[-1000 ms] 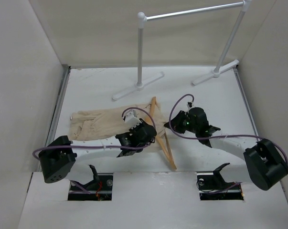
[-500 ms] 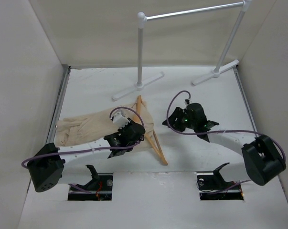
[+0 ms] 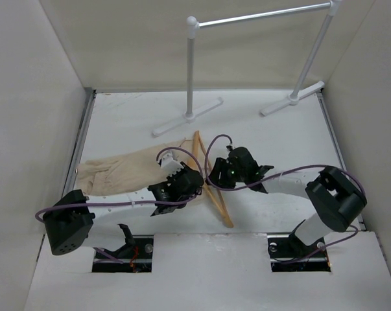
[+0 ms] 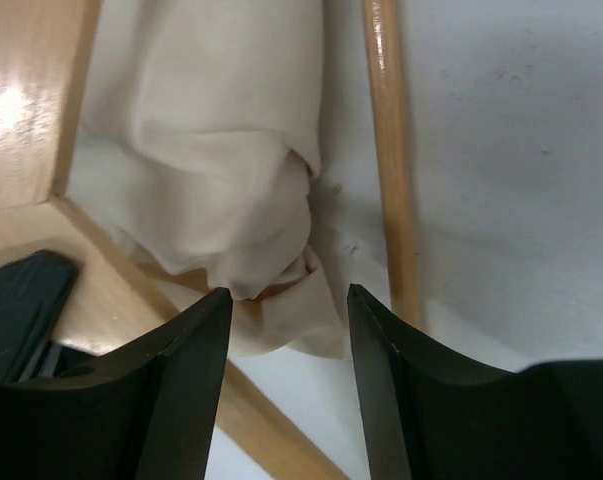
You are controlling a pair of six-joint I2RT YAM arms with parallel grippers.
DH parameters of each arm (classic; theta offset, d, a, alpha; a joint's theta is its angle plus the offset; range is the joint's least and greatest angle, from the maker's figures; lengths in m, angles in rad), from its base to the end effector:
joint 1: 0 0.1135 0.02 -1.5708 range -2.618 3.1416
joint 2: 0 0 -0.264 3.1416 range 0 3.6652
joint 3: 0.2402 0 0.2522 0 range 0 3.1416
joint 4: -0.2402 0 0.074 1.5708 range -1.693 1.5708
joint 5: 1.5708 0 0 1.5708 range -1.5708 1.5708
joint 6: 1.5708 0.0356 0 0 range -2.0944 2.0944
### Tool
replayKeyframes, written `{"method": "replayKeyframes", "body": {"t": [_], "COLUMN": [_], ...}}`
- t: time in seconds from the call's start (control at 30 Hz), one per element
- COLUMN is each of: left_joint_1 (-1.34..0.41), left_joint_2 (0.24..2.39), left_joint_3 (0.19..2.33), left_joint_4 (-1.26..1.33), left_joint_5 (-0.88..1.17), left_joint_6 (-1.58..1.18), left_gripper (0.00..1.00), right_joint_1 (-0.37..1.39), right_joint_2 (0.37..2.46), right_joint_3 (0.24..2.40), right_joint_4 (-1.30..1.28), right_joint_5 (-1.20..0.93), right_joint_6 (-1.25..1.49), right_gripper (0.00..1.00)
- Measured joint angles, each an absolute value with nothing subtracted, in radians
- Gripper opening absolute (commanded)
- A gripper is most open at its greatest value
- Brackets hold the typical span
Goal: Place the trousers on the hanger
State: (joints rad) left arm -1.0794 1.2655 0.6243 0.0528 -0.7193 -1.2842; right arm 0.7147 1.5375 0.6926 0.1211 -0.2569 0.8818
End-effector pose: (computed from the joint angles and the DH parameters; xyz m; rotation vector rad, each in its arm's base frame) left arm 0.1418 -0.2152 0.2109 -0.6156 1.9840 -0.7176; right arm 0.2206 0.2034 0.1622 0.0643 2.5297 1.0433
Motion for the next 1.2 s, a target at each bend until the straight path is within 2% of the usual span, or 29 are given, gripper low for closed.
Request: {"method": "replayKeyframes", "body": {"t": [0.13, 0.33, 0.67, 0.77, 0.83, 0.9, 0.97, 1.03, 1.1, 1.2], "left_joint_1": [-1.082, -1.082, -1.078, -1.073, -1.07, -1.066, -1.061, -1.055, -1.048, -1.035], "left_joint_2": [1.267, 1.265, 1.259, 1.251, 1.246, 1.244, 1.24, 1.238, 1.237, 1.235], "left_joint_3": [0.624, 0.625, 0.625, 0.624, 0.625, 0.624, 0.625, 0.625, 0.625, 0.625], "left_joint_4": [0.051, 0.047, 0.038, 0.027, 0.023, 0.023, 0.019, 0.017, 0.017, 0.016], "left_joint_5": [-0.721, -0.726, -0.725, -0.721, -0.715, -0.71, -0.704, -0.699, -0.692, -0.684], "left_joint_6": [-1.284, -1.284, -1.284, -1.283, -1.282, -1.279, -1.277, -1.273, -1.271, -1.268], "left_gripper": [0.02, 0.02, 0.02, 0.02, 0.02, 0.02, 0.02, 0.02, 0.02, 0.02], "right_joint_1": [0.714, 0.707, 0.68, 0.68, 0.681, 0.686, 0.694, 0.696, 0.697, 0.691], "right_joint_2": [1.578, 1.595, 1.661, 1.727, 1.756, 1.776, 1.792, 1.799, 1.797, 1.756], "right_joint_3": [0.695, 0.712, 0.756, 0.791, 0.797, 0.797, 0.796, 0.793, 0.788, 0.76], "right_joint_4": [0.144, 0.196, 0.243, 0.279, 0.305, 0.318, 0.318, 0.32, 0.327, 0.332], "right_joint_5": [-0.247, -0.247, -0.313, -0.334, -0.348, -0.36, -0.366, -0.372, -0.375, -0.369], "right_joint_6": [0.888, 0.895, 0.909, 0.932, 0.949, 0.963, 0.977, 0.987, 0.999, 1.011], "right_gripper": [0.7, 0.79, 0.82, 0.76, 0.67, 0.51, 0.29, 0.15, 0.1, 0.09]}}
